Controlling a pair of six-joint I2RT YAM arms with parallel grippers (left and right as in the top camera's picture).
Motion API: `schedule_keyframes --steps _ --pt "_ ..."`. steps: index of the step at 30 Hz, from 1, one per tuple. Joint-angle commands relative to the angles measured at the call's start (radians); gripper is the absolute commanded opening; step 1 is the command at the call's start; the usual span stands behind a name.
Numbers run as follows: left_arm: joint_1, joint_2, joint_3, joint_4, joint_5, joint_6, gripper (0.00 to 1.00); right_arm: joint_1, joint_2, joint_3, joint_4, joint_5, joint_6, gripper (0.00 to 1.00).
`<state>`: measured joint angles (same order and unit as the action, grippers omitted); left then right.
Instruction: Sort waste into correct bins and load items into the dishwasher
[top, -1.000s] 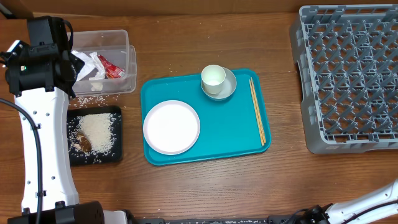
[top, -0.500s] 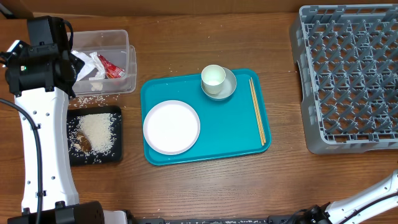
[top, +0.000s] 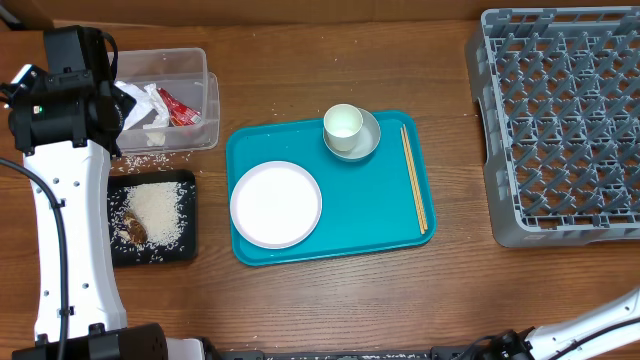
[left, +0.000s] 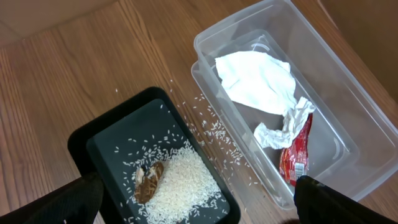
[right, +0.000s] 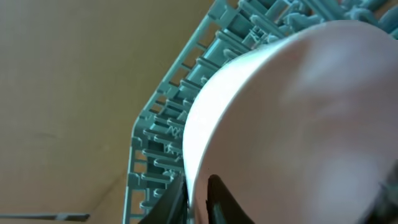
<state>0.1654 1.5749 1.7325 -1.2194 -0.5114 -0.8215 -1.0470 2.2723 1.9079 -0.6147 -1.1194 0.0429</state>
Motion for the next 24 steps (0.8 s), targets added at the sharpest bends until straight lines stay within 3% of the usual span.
schedule_keyframes --steps 1,6,12,17,24 --pt "-0.002 0.009 -0.002 0.001 -0.007 -0.021 1.00 -0.016 0.006 -0.010 -0.021 0.049 0.021 0.17" --pt "-0.002 0.009 -0.002 0.001 -0.007 -0.021 1.00 -0.031 -0.075 -0.010 -0.057 0.106 0.022 0.29" --pt "-0.002 0.009 -0.002 0.001 -0.007 -0.021 1.00 -0.037 -0.223 -0.010 -0.164 0.521 0.097 0.38" --pt "-0.002 0.009 -0.002 0.001 -0.007 -0.021 1.00 -0.037 -0.333 -0.010 -0.220 0.763 0.247 0.39" --pt "-0.002 0.009 -0.002 0.001 -0.007 -0.021 1.00 -0.018 -0.386 -0.010 -0.195 0.814 0.302 0.41"
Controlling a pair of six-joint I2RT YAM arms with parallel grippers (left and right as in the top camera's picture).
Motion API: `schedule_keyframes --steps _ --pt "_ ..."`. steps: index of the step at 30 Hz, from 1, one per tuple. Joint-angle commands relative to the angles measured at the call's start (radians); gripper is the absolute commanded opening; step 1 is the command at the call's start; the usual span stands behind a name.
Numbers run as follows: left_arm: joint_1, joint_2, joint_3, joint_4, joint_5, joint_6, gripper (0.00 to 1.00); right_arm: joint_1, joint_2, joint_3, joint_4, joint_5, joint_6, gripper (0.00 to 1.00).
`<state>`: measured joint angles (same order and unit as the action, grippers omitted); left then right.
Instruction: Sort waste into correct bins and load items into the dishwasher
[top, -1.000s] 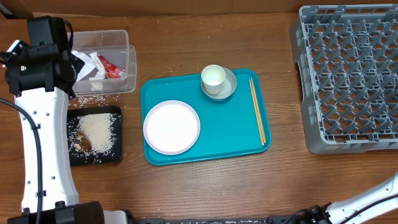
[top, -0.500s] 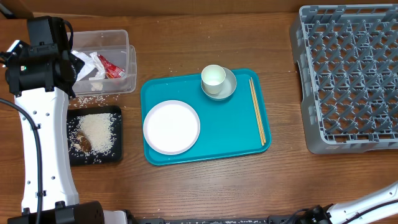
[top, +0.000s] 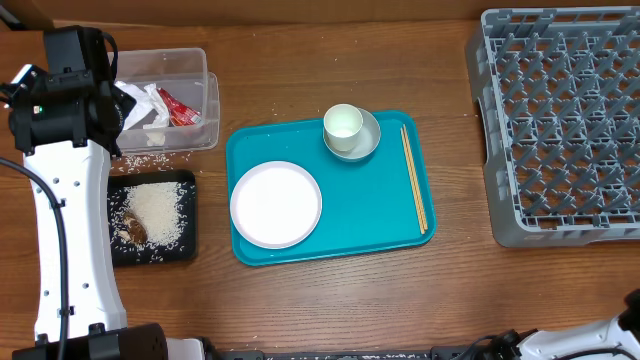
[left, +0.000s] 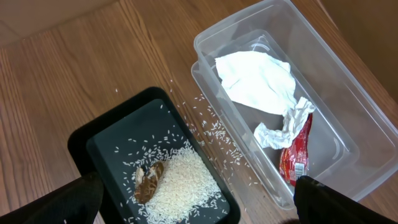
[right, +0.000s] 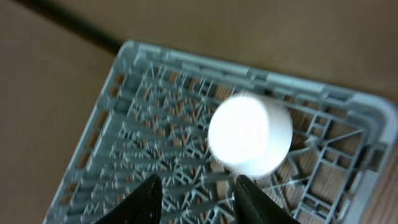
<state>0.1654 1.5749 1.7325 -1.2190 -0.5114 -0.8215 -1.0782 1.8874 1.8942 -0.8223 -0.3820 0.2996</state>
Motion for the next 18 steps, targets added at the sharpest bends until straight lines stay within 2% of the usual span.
schedule_keyframes --steps 1,6,10,18 --pt "-0.002 0.009 -0.002 0.001 -0.007 -0.021 1.00 0.021 0.003 0.004 0.013 0.092 0.045 0.41" --pt "-0.002 0.009 -0.002 0.001 -0.007 -0.021 1.00 0.063 0.043 0.003 0.021 0.204 0.045 0.42" --pt "-0.002 0.009 -0.002 0.000 -0.007 -0.021 1.00 0.103 0.077 0.003 0.031 0.207 0.045 0.42" --pt "-0.002 0.009 -0.002 0.001 -0.007 -0.021 1.00 0.218 0.063 0.005 0.009 -0.034 0.045 0.42"
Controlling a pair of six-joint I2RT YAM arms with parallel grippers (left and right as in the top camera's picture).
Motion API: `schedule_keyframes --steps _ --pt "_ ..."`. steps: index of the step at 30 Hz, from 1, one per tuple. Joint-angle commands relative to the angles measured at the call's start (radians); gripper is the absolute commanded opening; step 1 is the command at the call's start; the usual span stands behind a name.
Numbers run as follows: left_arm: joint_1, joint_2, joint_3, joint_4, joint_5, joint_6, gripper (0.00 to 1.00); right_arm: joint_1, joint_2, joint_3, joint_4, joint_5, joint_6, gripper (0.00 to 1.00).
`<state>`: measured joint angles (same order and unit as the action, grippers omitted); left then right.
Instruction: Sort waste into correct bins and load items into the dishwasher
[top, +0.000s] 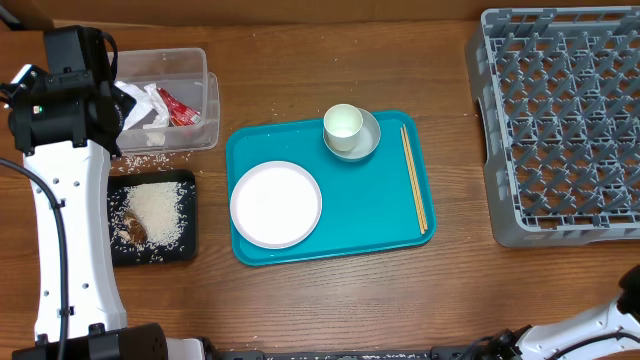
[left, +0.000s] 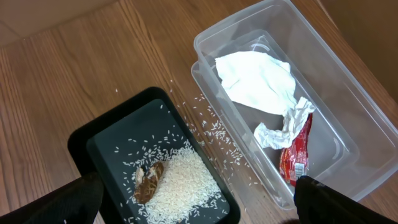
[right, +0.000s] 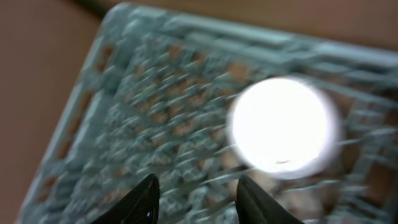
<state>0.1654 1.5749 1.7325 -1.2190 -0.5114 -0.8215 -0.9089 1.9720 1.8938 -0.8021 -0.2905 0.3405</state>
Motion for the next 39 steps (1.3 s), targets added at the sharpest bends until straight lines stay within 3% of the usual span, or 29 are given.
schedule_keyframes --steps 1,3,5,6,11,14,18,24,27,32,39 --pt "-0.002 0.009 -0.002 0.000 -0.007 -0.021 1.00 0.082 -0.033 0.006 -0.038 -0.134 0.004 0.42" --pt "-0.002 0.009 -0.002 0.001 -0.007 -0.021 1.00 0.130 -0.050 0.006 -0.086 -0.134 -0.020 0.43" --pt "-0.002 0.009 -0.002 0.000 -0.007 -0.021 1.00 0.212 -0.079 0.006 -0.181 -0.162 -0.151 0.47" --pt "-0.002 0.009 -0.002 0.000 -0.007 -0.021 1.00 0.267 -0.093 0.006 -0.227 -0.210 -0.230 0.59" --pt "-0.002 0.009 -0.002 0.000 -0.007 -0.021 1.00 0.398 -0.097 0.004 -0.336 -0.400 -0.241 0.90" --pt "-0.002 0.009 -0.002 0.001 -0.007 -0.021 1.00 0.486 -0.097 0.004 -0.422 -0.399 -0.310 0.90" --pt "-0.002 0.009 -0.002 0.001 -0.007 -0.021 1.00 0.618 -0.097 0.003 -0.525 -0.177 -0.340 0.86" --pt "-0.002 0.009 -0.002 0.001 -0.007 -0.021 1.00 0.854 -0.097 0.003 -0.658 0.168 -0.213 0.84" --pt "-0.002 0.009 -0.002 0.001 -0.007 -0.020 1.00 0.987 -0.097 0.000 -0.699 0.197 -0.164 0.74" --pt "-0.002 0.009 -0.002 0.000 -0.007 -0.021 1.00 1.104 -0.097 -0.067 -0.665 0.246 -0.158 0.54" --pt "-0.002 0.009 -0.002 0.000 -0.007 -0.021 1.00 1.186 -0.097 -0.271 -0.546 0.249 -0.152 0.54"
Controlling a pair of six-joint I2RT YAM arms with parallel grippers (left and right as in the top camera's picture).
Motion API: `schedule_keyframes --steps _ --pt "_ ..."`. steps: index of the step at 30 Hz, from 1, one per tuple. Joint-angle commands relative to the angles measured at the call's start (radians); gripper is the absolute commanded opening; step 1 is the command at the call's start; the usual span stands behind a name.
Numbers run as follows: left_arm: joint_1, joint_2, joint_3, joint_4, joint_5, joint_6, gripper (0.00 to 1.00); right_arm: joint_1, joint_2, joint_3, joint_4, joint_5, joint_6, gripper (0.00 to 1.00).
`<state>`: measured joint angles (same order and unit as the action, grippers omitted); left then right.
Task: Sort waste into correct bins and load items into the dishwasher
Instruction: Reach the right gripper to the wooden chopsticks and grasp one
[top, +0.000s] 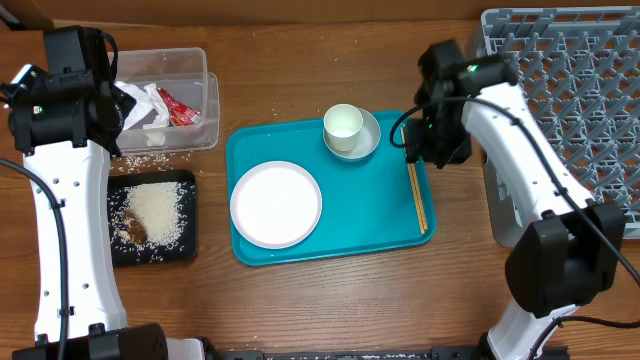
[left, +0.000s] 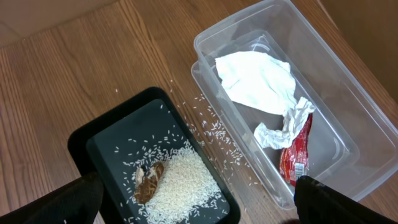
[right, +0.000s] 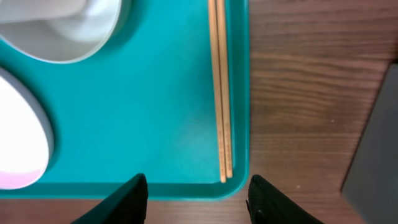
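A teal tray (top: 330, 235) holds a white plate (top: 276, 204), a white cup (top: 343, 122) standing in a grey bowl (top: 368, 140), and a pair of wooden chopsticks (top: 414, 185). My right gripper (right: 198, 202) hangs open over the tray's right edge, and the chopsticks (right: 219, 93) lie just ahead of its fingers (right: 134, 198). My left gripper (left: 199, 211) is open high above the black tray of rice (left: 106, 146) and the clear bin (left: 323, 93). The grey dish rack (top: 570, 120) stands at the right.
The clear bin (top: 195, 75) holds crumpled white paper (left: 255, 81) and a red wrapper (left: 295, 155). Loose rice grains lie on the wood between the bin and the black tray (top: 185, 245). A brown food scrap (left: 148, 180) sits in the rice.
My right arm, barely visible at the overhead view's bottom right before, now reaches over the tray's right side with its gripper open above the chopsticks. The left arm has not moved.
My right wrist camera first showed the rack and a white round shape very close, then both farther off and blurred. The right arm stayed at the overhead view's bottom edge. Now it is over the teal tray. Left arm, bins and dishes stayed put.
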<state>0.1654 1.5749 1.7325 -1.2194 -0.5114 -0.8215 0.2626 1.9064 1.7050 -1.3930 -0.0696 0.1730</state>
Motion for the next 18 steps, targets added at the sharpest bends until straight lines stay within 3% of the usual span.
schedule_keyframes --steps 1,10,18 --pt "-0.002 0.009 -0.002 0.001 -0.007 -0.021 1.00 0.018 -0.031 -0.109 0.065 0.027 0.019 0.53" --pt "-0.002 0.009 -0.002 0.001 -0.007 -0.021 1.00 0.020 -0.031 -0.337 0.257 0.024 0.044 0.40" --pt "-0.002 0.009 -0.002 0.001 -0.007 -0.021 1.00 0.053 -0.031 -0.416 0.343 0.074 0.041 0.34"
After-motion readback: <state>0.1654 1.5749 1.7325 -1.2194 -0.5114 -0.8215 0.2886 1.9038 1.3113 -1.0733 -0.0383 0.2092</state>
